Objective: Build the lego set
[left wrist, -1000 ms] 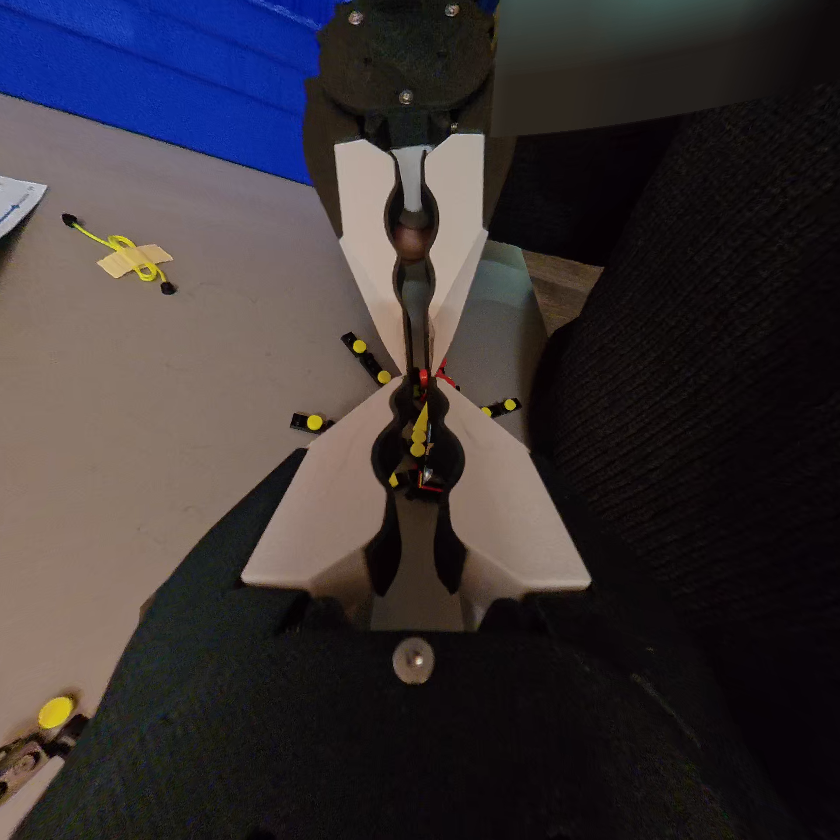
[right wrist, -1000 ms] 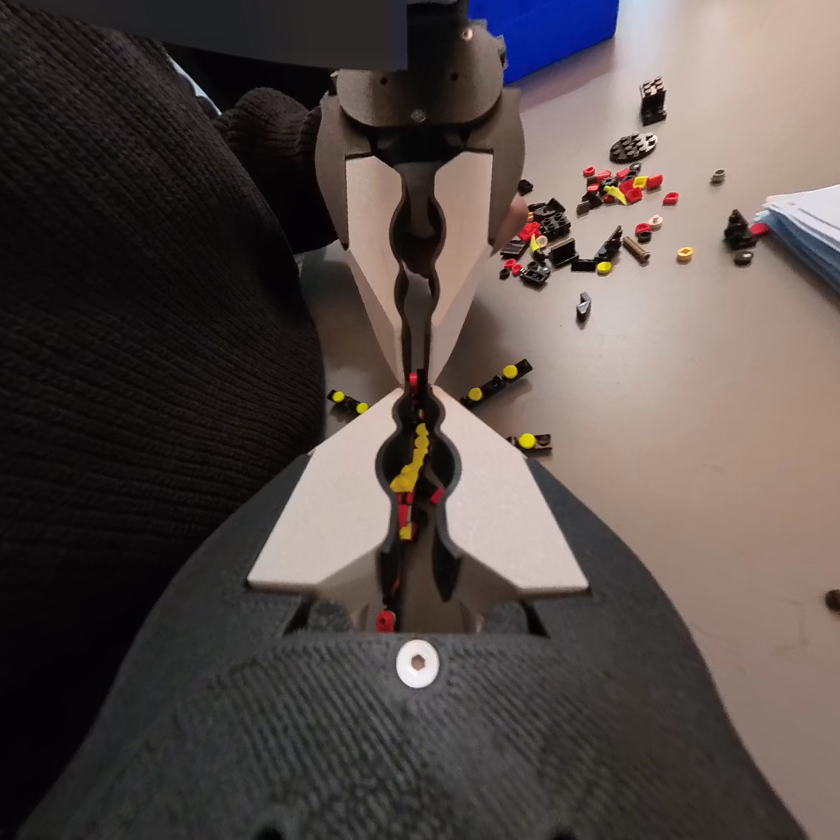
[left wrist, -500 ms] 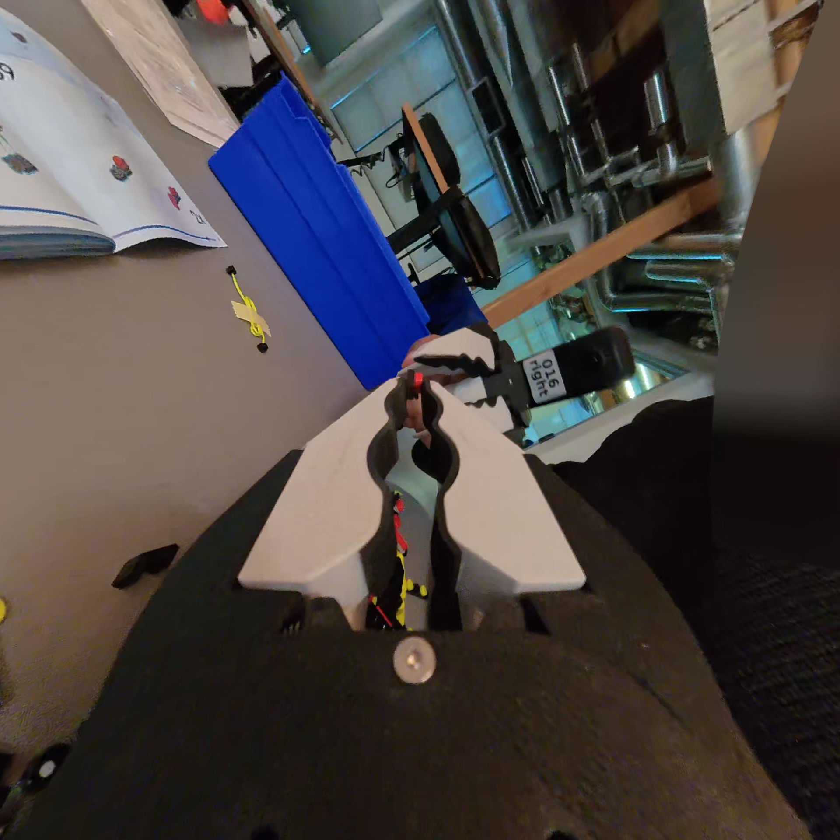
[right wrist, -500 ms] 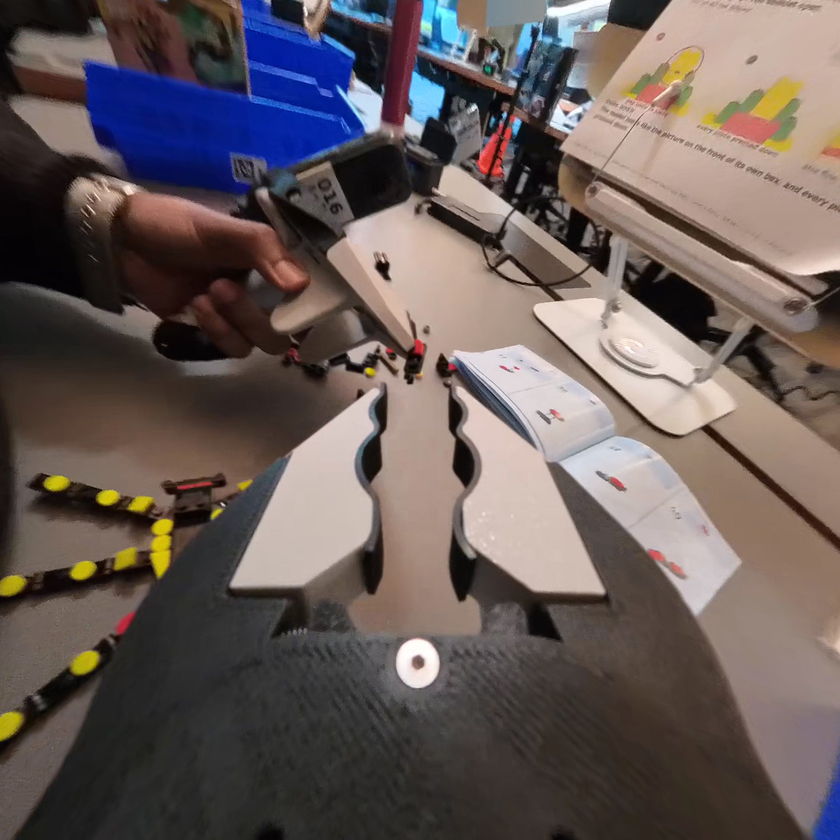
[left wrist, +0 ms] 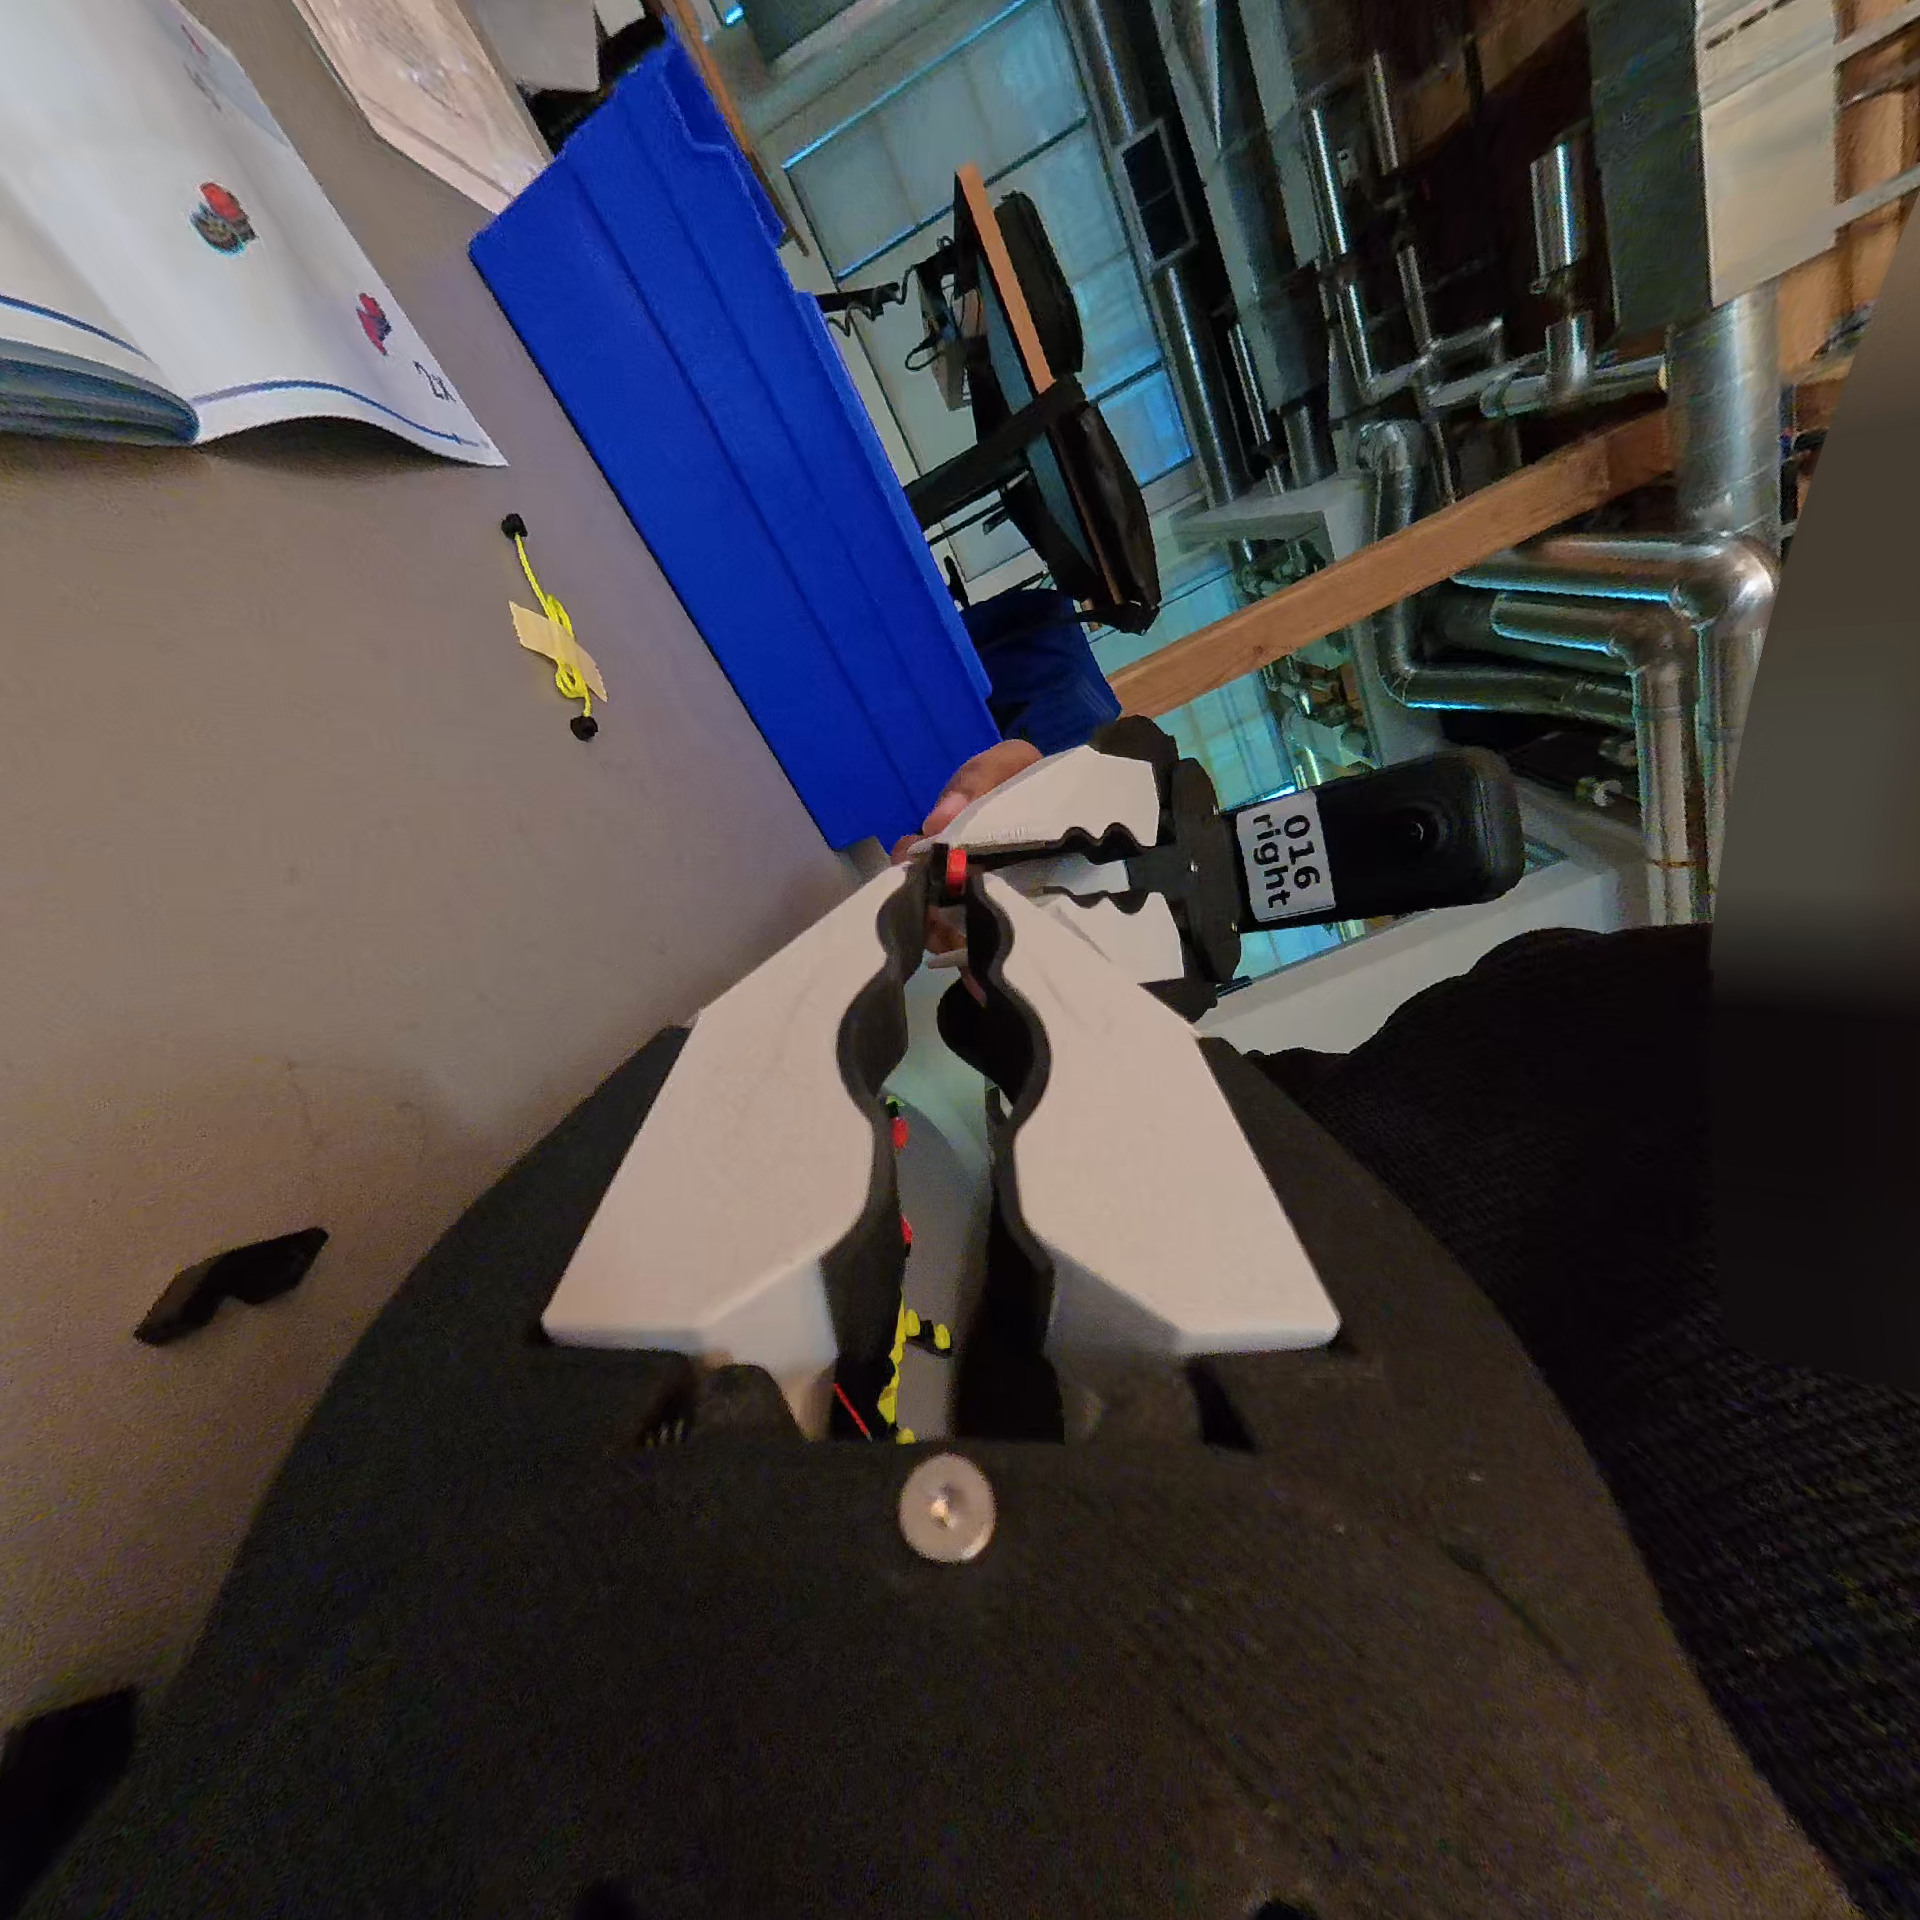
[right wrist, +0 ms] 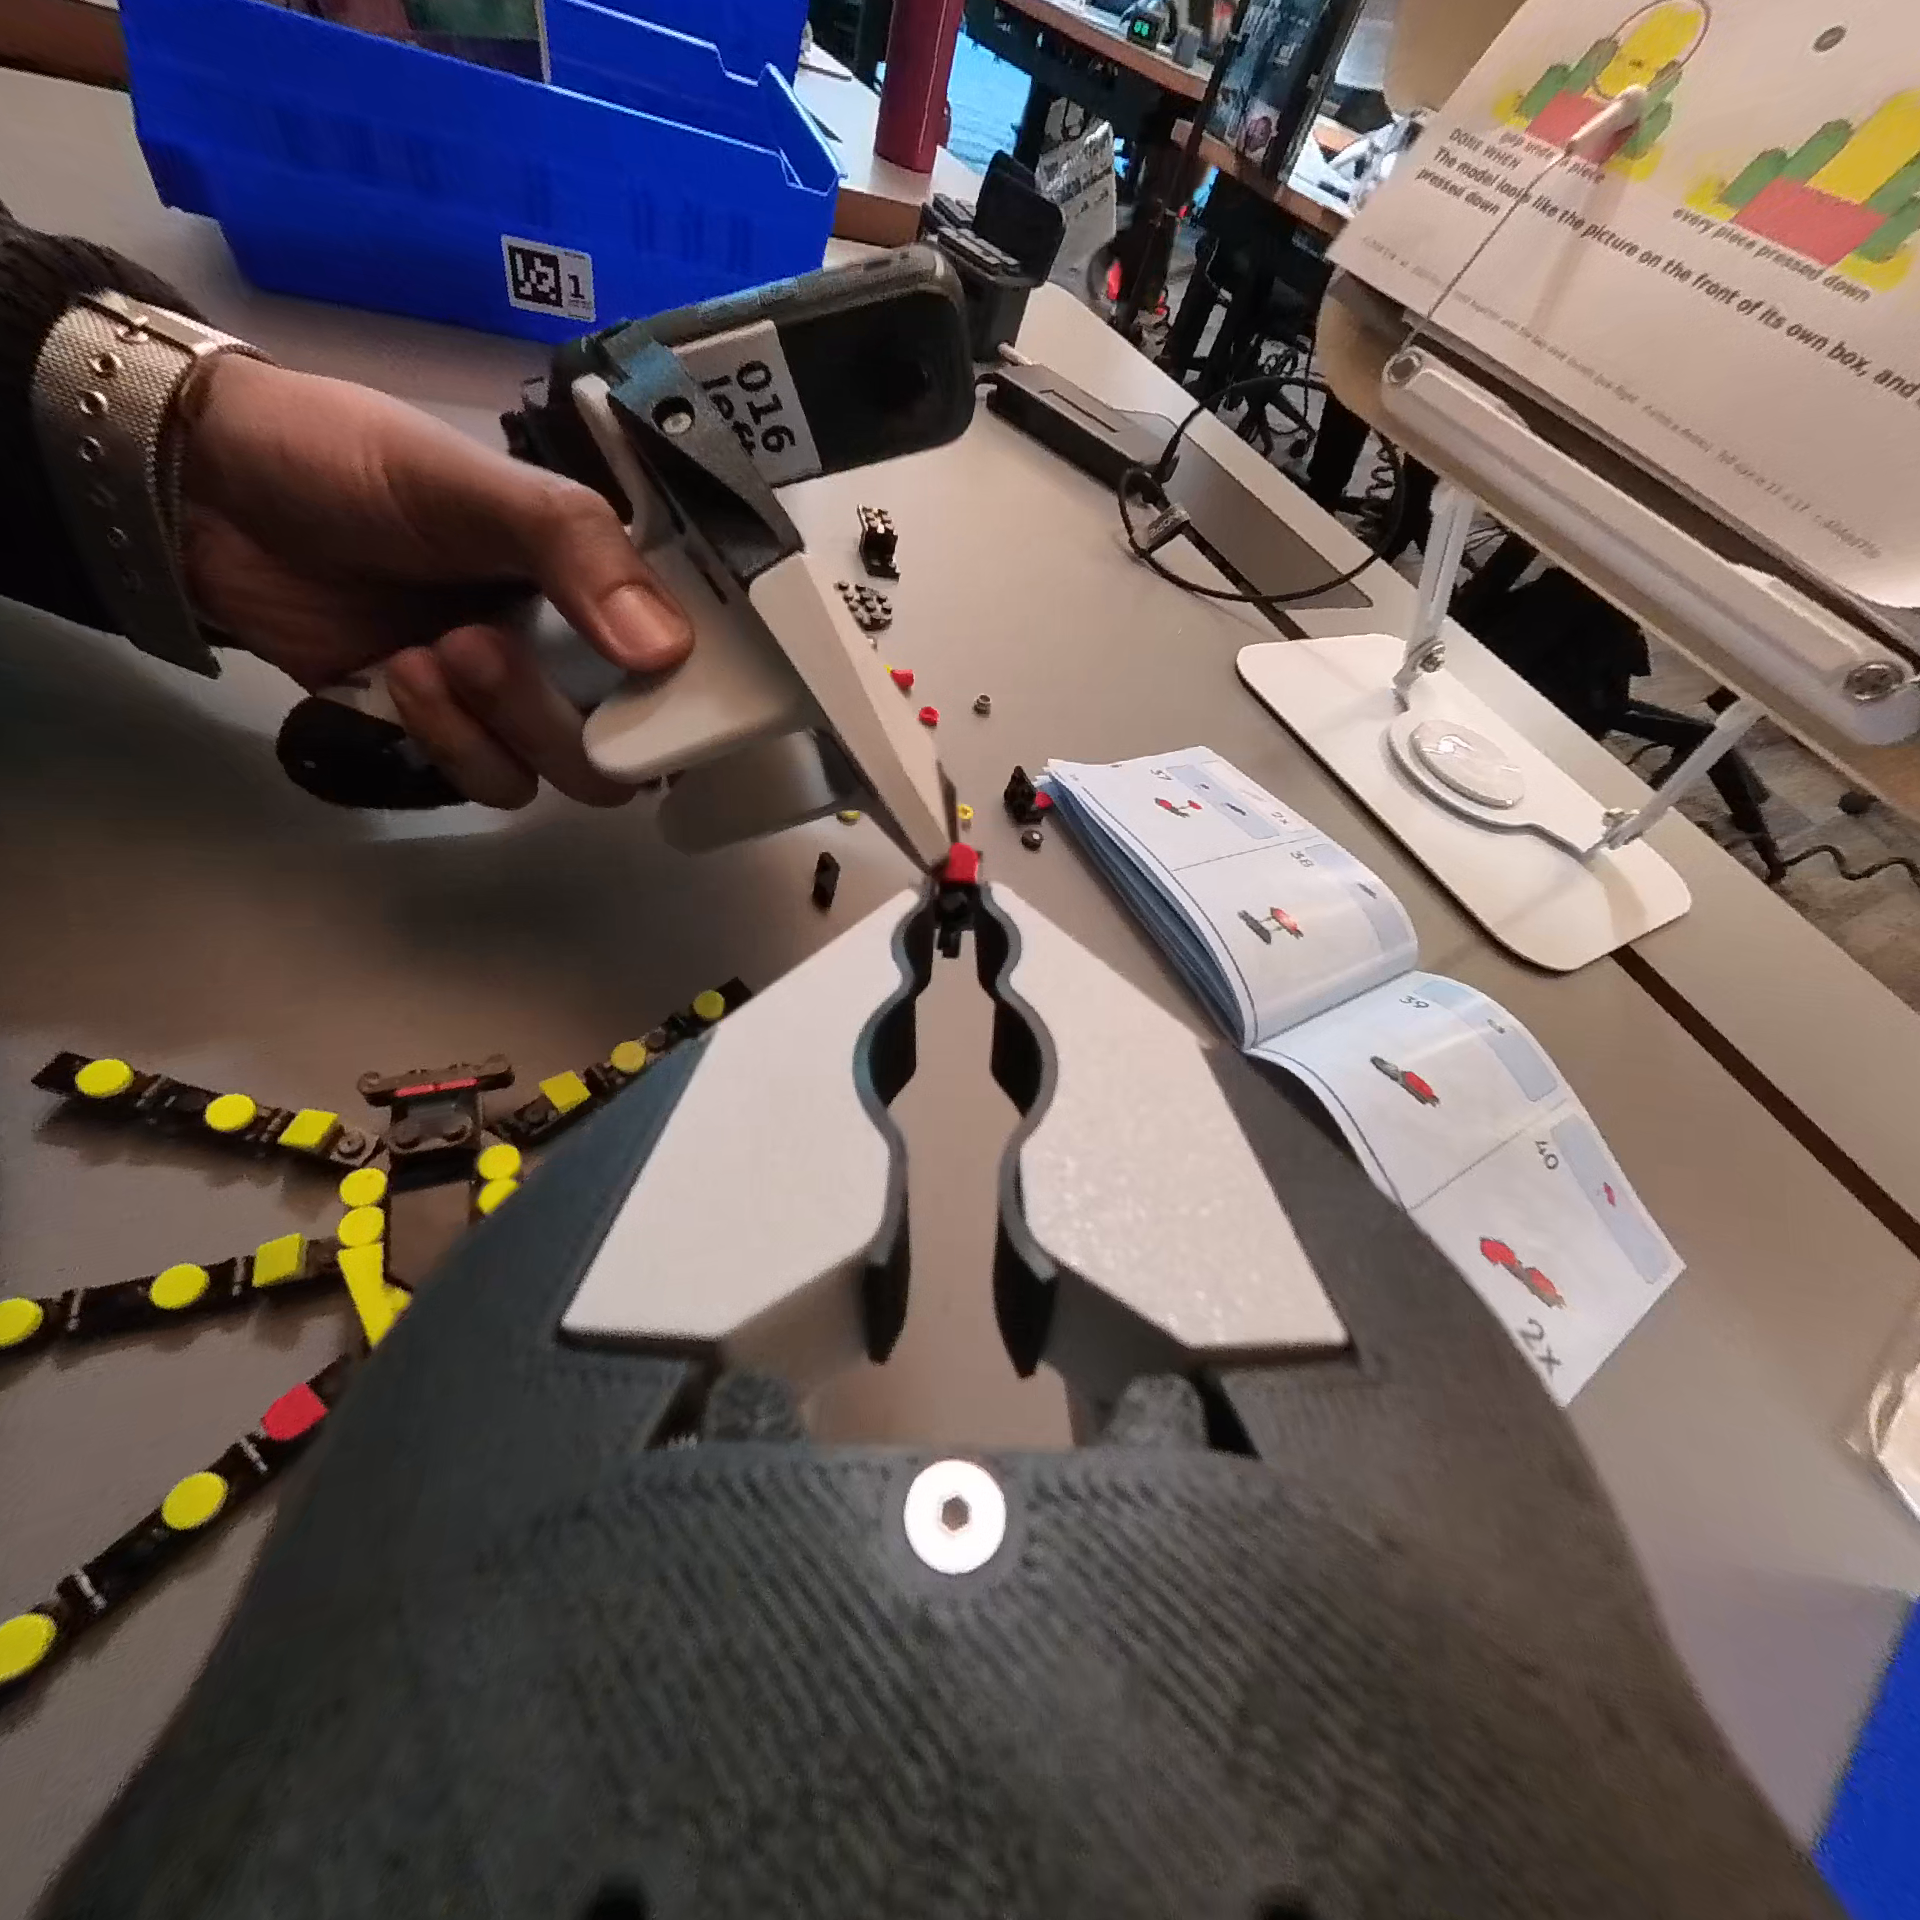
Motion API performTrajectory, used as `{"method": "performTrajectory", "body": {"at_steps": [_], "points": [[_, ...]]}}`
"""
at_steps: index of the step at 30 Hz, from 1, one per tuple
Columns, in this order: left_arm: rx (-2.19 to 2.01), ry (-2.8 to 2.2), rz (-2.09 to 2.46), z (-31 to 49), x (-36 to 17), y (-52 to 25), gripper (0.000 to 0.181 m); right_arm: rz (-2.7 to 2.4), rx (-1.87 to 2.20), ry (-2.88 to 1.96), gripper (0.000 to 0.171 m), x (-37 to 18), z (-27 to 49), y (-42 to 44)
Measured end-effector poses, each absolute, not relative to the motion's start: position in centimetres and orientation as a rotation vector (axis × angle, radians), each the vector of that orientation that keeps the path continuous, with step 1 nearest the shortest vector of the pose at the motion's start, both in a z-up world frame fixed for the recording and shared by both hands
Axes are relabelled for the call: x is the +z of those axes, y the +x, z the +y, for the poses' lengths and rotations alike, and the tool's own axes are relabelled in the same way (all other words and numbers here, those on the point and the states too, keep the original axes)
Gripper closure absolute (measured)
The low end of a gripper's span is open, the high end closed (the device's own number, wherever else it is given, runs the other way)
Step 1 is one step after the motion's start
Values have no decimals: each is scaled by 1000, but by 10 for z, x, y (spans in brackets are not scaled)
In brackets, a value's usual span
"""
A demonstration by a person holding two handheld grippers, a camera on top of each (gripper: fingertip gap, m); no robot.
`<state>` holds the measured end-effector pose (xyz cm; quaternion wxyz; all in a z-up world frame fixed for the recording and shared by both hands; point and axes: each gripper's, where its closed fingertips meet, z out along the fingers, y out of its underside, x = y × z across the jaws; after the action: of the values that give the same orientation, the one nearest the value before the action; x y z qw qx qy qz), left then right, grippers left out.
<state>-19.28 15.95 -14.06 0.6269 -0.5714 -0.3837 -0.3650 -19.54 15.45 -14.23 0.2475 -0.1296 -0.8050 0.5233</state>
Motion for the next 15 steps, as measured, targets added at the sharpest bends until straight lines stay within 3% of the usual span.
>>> {"method": "performTrajectory", "body": {"at_steps": [1, 3, 8, 15], "points": [[-835, -1317, -885, 159, -142, -193, 173, -2207, 1416, -357, 166, -145, 157, -196], [-794, -1346, -906, 155, -147, -198, 164, -2267, 1381, -375, 166, -156, 163, -197], [-620, -1463, -876, 143, -151, -208, 165, -2596, 1266, -586, 166, -210, 182, -194], [-480, -1555, -848, 136, -154, -214, 164, -2683, 1200, -655, 166, -226, 188, -193]]}}
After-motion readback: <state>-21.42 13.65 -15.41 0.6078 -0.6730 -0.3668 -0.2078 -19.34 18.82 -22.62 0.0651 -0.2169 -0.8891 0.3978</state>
